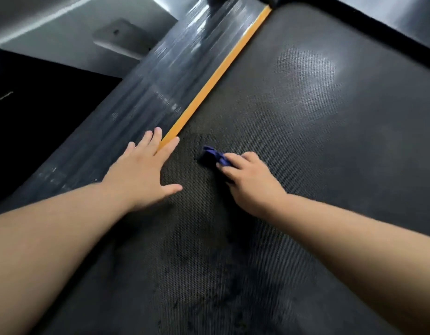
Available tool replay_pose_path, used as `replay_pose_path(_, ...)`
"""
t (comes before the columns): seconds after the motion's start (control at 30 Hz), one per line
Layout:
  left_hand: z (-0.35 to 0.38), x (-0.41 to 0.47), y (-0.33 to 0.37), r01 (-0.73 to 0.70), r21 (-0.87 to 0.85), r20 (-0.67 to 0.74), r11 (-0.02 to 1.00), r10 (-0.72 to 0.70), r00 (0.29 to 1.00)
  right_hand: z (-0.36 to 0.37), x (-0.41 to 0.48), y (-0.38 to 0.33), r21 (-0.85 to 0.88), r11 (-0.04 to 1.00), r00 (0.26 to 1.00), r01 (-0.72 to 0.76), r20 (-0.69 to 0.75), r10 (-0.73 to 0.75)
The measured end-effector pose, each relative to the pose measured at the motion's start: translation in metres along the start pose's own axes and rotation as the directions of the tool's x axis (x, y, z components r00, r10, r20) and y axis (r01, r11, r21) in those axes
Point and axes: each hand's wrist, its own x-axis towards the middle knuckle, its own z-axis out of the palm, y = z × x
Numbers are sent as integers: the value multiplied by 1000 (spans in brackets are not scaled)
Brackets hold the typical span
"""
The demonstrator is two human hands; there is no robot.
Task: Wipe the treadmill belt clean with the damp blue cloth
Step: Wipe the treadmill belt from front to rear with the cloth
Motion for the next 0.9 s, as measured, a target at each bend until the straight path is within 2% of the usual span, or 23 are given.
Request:
replay_pose_path(0.03, -2, 0, -2, -12, -3, 11, 1000, 12, 1000, -4, 8, 10, -42, 999, 1000, 19, -20, -19)
replay_pose_path(0.07, -2, -2, -4, -15, -15, 15, 1000, 16, 1000, -10, 17, 18, -65, 997, 998, -41, -52, 38)
replay_pose_path(0.1, 0, -6, -5, -4, -36, 8, 999, 5, 1000, -15, 27, 24, -64, 981, 980, -185, -83, 179)
replay_pose_path(0.17, 10, -18, -5, 42, -68, -13, 997, -43, 999, -18, 44, 21, -20, 869, 866, -495, -91, 491)
replay_pose_path(0.2, 17, -25, -4, 56, -52, -16, 997, -57, 998, -17, 49, 11, -26, 841, 839, -540, -94, 536)
replay_pose_path(0.27, 27, -33, -2, 70, 25, -35, 997, -69, 997, -9, 49, -16, -33, 902, 898, -431, -108, 426)
replay_pose_path(0.33, 31, -35, -2, 128, 80, -89, 989, -120, 989, 7, 35, -42, 2, 979, 973, -202, -110, 201)
replay_pose_path(0.43, 33, -42, -8, 255, 43, -128, 966, -247, 960, 21, 19, -49, 77, 997, 999, 20, -50, -16)
replay_pose_path(0.5, 34, -47, -11, 261, 26, -111, 965, -257, 960, 17, 28, -34, 3, 994, 992, 112, -60, -111)
replay_pose_path(0.53, 34, -48, -12, 251, 20, -112, 968, -248, 962, 12, 35, -24, -46, 992, 988, 116, -92, -120)
replay_pose_path(0.57, 32, -48, -11, 246, 10, -118, 969, -243, 963, 7, 43, -14, -78, 995, 991, 55, -119, -65)
replay_pose_path(0.6, 30, -47, -9, 247, 0, -122, 969, -246, 962, 1, 50, -7, -86, 993, 988, -74, -142, 62)
replay_pose_path(0.67, 28, -43, -7, 241, 15, -143, 970, -236, 961, -3, 60, -4, -67, 940, 935, -335, -142, 324)
replay_pose_path(0.7, 27, -40, -7, 227, 29, -163, 973, -220, 962, -1, 58, -12, -57, 930, 925, -364, -140, 354)
replay_pose_path(0.73, 25, -36, -7, 212, 34, -186, 977, -202, 962, 0, 53, -24, -59, 942, 938, -330, -132, 321)
replay_pose_path(0.8, 18, -26, -8, 183, 38, -219, 982, -171, 961, 15, 33, -47, -18, 992, 981, -127, -149, 123)
replay_pose_path(0.9, 6, -8, -1, 143, 23, -168, 989, -137, 976, 31, 14, -48, 8, 994, 985, 108, -134, -106)
